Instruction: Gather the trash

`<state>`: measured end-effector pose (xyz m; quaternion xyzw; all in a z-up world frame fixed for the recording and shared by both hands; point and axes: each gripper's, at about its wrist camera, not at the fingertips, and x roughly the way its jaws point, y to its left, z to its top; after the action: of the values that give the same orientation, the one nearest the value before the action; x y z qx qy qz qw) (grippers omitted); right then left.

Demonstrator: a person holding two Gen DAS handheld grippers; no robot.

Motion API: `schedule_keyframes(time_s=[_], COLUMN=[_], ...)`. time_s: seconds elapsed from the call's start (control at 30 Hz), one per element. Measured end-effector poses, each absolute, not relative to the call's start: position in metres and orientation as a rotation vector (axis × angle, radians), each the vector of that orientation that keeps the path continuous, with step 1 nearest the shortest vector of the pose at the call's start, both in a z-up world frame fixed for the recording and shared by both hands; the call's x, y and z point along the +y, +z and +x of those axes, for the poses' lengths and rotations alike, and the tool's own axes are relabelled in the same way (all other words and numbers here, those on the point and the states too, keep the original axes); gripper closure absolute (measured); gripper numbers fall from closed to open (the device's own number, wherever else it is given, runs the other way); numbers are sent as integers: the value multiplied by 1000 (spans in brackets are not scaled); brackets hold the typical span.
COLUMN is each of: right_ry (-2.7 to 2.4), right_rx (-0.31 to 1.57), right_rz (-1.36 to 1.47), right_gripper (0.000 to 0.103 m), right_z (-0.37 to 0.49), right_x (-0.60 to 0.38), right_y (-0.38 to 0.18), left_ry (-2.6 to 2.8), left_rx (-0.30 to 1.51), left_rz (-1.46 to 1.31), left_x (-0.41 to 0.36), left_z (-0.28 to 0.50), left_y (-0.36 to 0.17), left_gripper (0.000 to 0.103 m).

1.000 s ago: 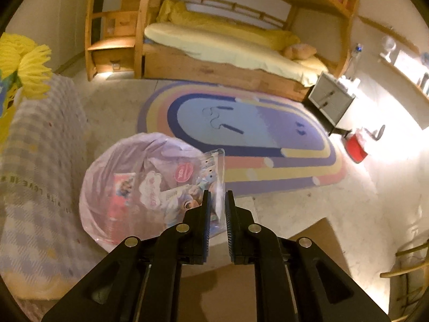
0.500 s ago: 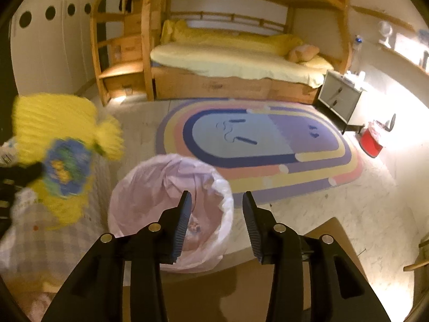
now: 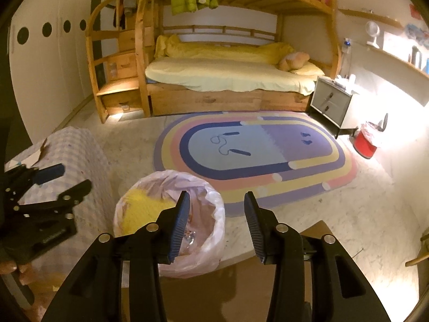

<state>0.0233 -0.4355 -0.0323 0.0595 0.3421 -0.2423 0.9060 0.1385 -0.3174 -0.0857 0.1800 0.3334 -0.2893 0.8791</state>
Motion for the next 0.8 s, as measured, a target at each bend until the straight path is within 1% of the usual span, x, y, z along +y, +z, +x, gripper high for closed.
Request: schedule_keyframes(time_s=[0.27, 0.57, 0.6, 0.7, 0.8], right_ry=[-369, -152, -131, -52, 25], right_rx=[668, 680, 682, 694, 709], right_rz=[170, 119, 109, 65, 13], right_gripper=[59, 59, 59, 54, 54], right_z=[23, 42, 44, 53, 62], right_x=[-401, -319, -310, -276, -241], right_y=[-19, -11, -11, -12, -16], left_ry=[-503, -379, -358, -289, -213], left_rx=[687, 677, 678, 682, 685], left_rz=[282, 216, 207, 170, 129], left_x=[-230, -139, -127, -92, -55], left_z=[112, 86, 86, 85, 85], left_y=[-61, -44, -44, -43, -43], left_gripper=[43, 42, 42, 41, 39])
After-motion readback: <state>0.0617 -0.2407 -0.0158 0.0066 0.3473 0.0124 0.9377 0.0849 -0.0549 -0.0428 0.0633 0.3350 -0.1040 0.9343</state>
